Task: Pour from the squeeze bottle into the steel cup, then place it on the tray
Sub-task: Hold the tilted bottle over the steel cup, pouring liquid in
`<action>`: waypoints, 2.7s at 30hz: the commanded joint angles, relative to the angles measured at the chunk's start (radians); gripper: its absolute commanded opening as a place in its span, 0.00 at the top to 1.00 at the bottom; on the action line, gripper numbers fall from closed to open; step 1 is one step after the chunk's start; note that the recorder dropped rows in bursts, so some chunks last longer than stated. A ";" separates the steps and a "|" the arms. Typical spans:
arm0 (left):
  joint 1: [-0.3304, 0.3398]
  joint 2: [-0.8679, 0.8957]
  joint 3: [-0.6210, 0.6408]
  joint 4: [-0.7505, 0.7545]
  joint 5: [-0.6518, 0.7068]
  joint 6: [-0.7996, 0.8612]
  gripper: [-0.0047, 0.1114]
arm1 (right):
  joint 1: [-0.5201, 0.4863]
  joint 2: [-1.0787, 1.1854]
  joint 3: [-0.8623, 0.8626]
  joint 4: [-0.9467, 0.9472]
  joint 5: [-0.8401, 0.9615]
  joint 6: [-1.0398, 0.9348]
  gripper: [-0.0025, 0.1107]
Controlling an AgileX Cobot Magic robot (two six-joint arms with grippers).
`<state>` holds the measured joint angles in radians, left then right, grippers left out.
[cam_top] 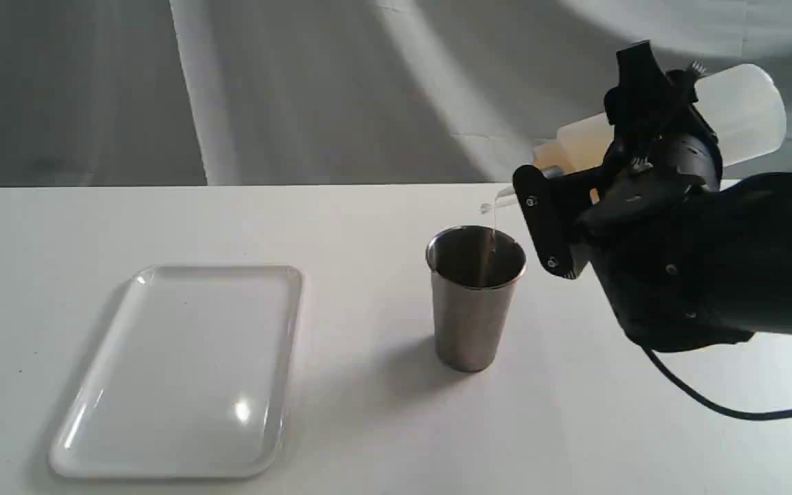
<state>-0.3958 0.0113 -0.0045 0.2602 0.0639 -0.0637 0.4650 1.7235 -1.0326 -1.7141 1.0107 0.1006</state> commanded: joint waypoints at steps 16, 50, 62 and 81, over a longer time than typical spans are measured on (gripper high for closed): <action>0.002 0.003 0.004 -0.002 -0.006 -0.003 0.89 | 0.024 -0.010 -0.011 -0.030 0.036 -0.055 0.59; 0.002 0.003 0.004 -0.002 -0.006 -0.003 0.89 | 0.024 -0.010 -0.011 -0.030 0.051 -0.127 0.59; 0.002 0.003 0.004 -0.002 -0.006 -0.003 0.89 | 0.024 -0.010 -0.011 -0.030 0.051 -0.146 0.59; 0.002 0.003 0.004 -0.002 -0.006 -0.003 0.89 | 0.038 -0.010 -0.013 -0.030 0.055 -0.153 0.59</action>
<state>-0.3958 0.0113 -0.0045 0.2602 0.0639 -0.0637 0.5001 1.7235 -1.0326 -1.7141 1.0334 -0.0531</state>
